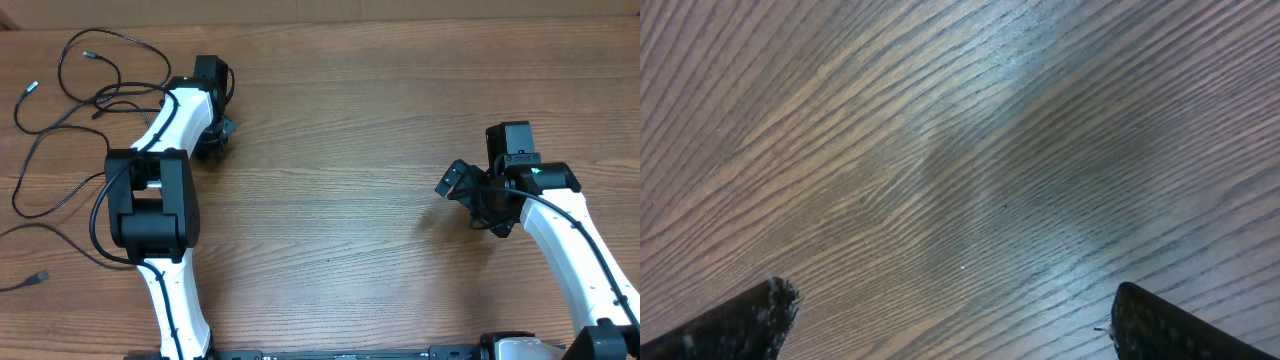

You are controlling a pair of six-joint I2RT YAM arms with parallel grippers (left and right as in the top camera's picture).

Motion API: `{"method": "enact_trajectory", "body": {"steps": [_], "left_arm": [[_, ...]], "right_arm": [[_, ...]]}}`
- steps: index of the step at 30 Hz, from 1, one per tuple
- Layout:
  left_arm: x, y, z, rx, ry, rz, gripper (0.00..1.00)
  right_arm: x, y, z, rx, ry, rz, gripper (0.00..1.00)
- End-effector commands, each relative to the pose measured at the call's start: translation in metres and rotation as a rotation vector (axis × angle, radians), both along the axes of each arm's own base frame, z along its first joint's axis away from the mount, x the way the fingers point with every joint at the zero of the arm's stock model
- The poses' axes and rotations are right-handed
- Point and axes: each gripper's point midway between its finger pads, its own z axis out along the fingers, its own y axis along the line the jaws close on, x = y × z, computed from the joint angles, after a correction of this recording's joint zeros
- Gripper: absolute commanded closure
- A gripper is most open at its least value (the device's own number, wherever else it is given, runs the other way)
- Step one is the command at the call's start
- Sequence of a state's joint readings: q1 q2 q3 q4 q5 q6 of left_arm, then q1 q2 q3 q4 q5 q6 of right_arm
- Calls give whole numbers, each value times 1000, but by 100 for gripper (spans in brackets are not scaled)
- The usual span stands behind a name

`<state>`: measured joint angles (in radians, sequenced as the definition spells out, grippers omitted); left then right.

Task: Untangle cables

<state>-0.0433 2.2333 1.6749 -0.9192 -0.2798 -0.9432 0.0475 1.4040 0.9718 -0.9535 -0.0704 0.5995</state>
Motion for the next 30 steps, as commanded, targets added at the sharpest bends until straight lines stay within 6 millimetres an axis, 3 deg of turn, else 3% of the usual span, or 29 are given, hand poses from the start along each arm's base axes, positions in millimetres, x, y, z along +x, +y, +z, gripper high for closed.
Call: {"method": "enact_trajectory", "body": {"steps": [1,5,8,16,19,23,24,28,30], "left_arm": [[-7,5,34,-9,-24,-7,96],[-25,16,71,-1,-32,34,96],[-47,40,99,58,-33,139,96],[-77,81,145,93,-73,250,96],[-98,111,161,141,-76,347,96],[-137,150,172,213,-28,499,96],[-152,164,172,224,-3,563,96],[-181,194,172,222,38,672,96],[-207,215,172,218,71,764,95]], "right_arm": [[2,-3,1,-14,-9,-5,0],[2,-3,1,-14,-9,-5,0],[2,-3,1,-14,-9,-5,0],[2,-3,1,-14,-9,-5,0],[2,-3,1,-14,-9,-5,0],[2,-3,1,-14,-9,-5,0],[2,-3,1,-14,-9,-5,0],[2,-3,1,-14,-9,-5,0],[2,-3,1,-14,-9,-5,0]]}}
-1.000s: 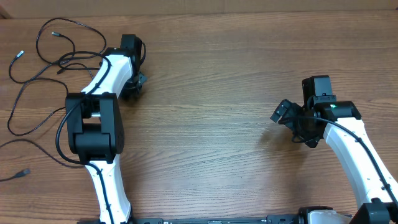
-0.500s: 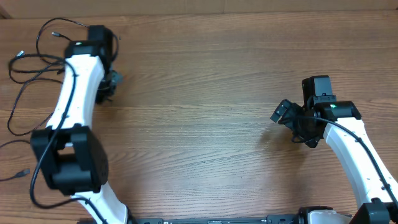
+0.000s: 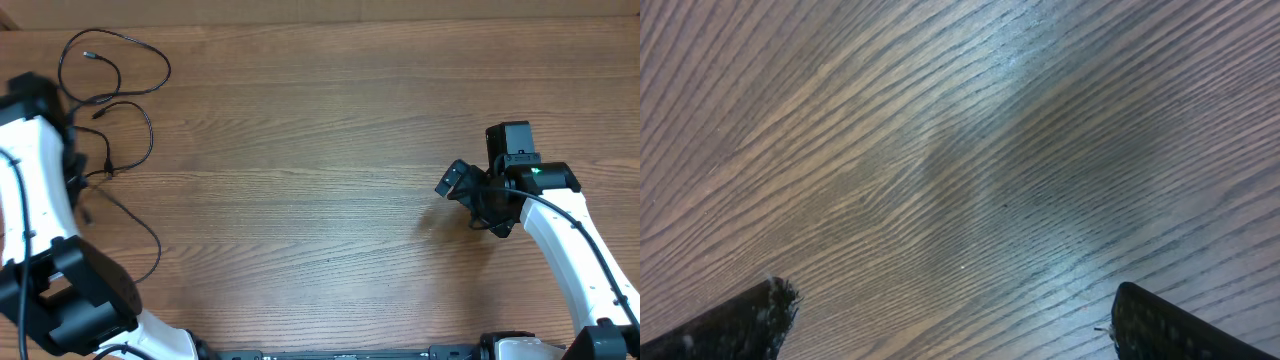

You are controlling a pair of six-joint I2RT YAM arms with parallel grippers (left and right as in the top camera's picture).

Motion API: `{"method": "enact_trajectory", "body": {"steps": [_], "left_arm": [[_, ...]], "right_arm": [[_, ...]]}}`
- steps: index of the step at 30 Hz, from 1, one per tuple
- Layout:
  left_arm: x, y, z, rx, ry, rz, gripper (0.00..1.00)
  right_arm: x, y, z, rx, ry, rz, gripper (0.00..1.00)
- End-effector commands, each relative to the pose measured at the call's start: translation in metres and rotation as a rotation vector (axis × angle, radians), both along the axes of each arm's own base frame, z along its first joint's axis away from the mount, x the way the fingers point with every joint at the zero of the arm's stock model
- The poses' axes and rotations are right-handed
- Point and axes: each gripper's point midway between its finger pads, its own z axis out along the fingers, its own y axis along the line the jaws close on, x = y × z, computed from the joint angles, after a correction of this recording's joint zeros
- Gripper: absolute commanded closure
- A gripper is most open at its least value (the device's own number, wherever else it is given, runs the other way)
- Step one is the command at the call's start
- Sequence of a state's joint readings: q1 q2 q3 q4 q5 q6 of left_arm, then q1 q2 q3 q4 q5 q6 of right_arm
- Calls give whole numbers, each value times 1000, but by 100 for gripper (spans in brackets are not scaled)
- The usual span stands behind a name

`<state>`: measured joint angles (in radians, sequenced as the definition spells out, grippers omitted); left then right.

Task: Untangle cables

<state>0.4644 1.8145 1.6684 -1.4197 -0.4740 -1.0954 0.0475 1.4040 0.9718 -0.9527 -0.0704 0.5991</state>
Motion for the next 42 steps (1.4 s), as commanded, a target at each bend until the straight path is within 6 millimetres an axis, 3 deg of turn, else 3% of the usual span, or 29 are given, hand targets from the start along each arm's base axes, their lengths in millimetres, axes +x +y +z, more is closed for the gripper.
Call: {"method": "enact_trajectory", "body": {"steps": [1,5,11,13,16,19,24,28,33,38,42], "left_arm": [[-33,27,10,39,8,126,96],[-43,40,10,25,33,107,96],[-28,43,5,-23,55,-95,91],[-28,48,6,-15,88,-159,85],[-32,52,5,-19,126,-197,50],[-39,52,-1,-56,119,-178,1],[-51,51,-17,-129,94,-136,0],[-38,38,-46,-310,25,-397,6],[-50,27,-71,-426,-49,-372,8],[-65,21,-95,-486,-41,-420,0],[-59,28,-115,-434,-68,-430,0]], "right_arm": [[2,-3,1,-14,-8,-5,0],[2,-3,1,-14,-8,-5,0],[2,-3,1,-14,-8,-5,0],[2,-3,1,-14,-8,-5,0],[2,-3,1,-14,-8,-5,0],[2,-3,1,-14,-8,-5,0],[2,-3,1,-14,-8,-5,0],[2,-3,1,-14,-8,-5,0],[2,-3,1,-14,-8,-5,0],[2,-3,1,-14,-8,-5,0],[2,-3,1,-14,-8,-5,0]]}}
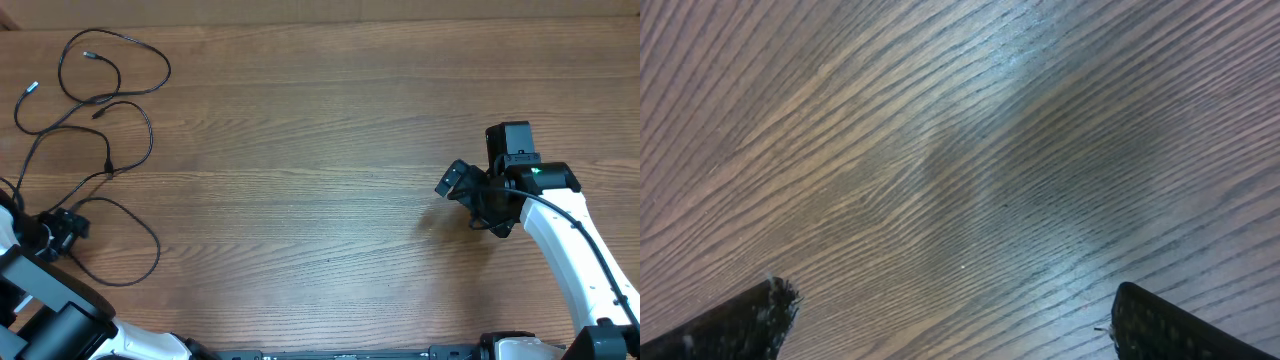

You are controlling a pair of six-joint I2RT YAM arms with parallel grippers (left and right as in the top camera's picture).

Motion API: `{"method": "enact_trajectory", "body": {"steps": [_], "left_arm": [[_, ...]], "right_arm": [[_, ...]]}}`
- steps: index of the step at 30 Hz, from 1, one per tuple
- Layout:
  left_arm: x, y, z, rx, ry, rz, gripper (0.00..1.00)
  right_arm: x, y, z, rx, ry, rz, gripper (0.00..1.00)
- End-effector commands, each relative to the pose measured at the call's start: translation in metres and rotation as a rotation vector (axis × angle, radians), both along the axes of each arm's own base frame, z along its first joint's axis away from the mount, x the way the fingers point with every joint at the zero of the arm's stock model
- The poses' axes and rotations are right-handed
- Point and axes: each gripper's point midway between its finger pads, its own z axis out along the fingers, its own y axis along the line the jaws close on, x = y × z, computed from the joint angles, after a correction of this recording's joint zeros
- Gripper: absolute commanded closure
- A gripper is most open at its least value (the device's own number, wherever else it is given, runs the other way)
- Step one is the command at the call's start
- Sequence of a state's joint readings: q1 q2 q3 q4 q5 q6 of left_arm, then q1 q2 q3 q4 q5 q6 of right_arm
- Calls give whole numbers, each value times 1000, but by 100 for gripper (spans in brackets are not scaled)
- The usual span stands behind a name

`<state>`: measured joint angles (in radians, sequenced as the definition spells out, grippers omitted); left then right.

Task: Untangle cables

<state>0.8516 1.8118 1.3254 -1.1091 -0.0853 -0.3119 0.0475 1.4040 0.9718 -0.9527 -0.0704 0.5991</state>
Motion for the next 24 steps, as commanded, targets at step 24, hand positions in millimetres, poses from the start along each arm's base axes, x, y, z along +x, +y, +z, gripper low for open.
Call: {"method": "enact_trajectory", "body": {"steps": [24], "left_arm": [[82,37,-28,234,-348,-602,18]], "right_arm": [[2,-3,1,-14,-8,-5,0]]}}
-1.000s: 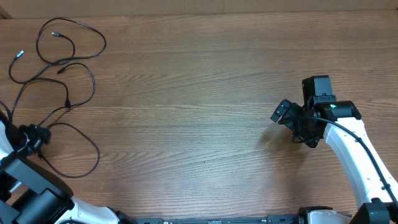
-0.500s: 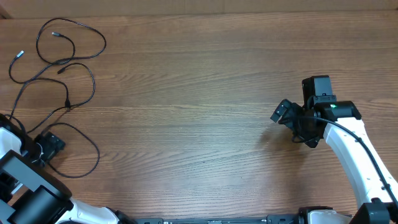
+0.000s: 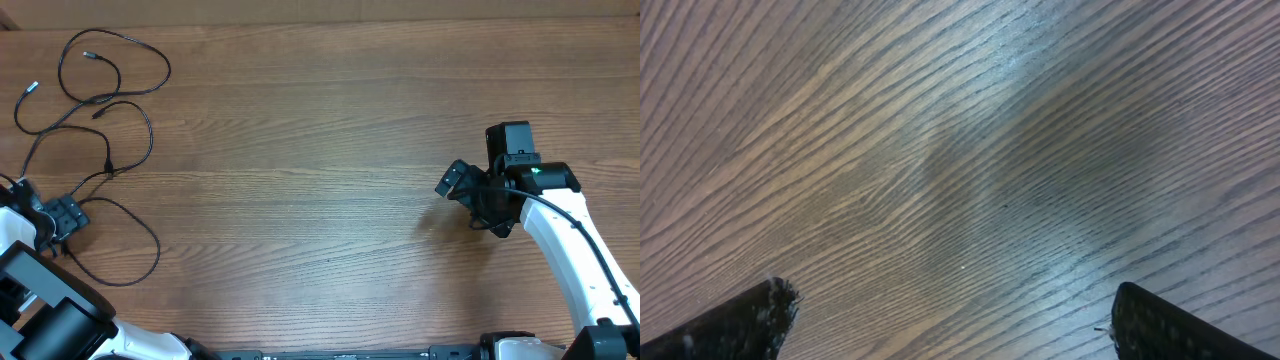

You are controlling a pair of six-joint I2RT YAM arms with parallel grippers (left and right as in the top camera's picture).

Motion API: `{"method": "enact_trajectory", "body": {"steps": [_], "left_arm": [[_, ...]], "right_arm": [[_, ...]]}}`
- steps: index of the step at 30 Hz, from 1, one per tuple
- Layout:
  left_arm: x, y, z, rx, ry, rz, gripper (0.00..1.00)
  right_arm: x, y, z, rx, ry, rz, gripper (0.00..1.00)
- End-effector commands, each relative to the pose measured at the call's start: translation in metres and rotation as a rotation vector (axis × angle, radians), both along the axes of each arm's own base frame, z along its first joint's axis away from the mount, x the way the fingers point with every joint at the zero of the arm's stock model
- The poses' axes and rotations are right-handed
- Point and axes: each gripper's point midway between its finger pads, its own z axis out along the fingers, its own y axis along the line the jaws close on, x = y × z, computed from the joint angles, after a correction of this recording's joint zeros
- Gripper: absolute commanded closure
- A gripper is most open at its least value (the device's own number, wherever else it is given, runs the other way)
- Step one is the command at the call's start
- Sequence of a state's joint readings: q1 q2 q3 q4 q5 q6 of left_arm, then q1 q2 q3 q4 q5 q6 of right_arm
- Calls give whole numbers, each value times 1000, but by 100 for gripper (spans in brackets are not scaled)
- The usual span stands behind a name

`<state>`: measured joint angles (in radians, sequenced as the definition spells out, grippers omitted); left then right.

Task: Untangle cables

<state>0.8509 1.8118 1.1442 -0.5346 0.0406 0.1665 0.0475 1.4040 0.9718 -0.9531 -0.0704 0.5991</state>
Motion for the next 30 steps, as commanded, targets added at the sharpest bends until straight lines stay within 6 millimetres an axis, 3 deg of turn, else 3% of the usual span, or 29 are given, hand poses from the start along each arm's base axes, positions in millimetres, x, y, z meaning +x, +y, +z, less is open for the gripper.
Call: {"method": "enact_trajectory", "body": {"steps": [1,7,10,22,30], "left_arm": [[14,-7,-1,-15,-55,-116,20],[16,-6,-19,-34,-41,-116,29],[17,-4,-28,-39,-37,-115,27],[36,-4,-23,-40,-132,-148,22],[39,-11,-42,-97,-137,-163,34]], "right_arm": [[2,-3,1,-14,-8,-5,0],[2,-3,1,-14,-8,-5,0],[2,-3,1,-14,-8,-5,0],[2,-3,1,-14,-8,-5,0],[2,-3,1,-14,-8,-5,0]]}}
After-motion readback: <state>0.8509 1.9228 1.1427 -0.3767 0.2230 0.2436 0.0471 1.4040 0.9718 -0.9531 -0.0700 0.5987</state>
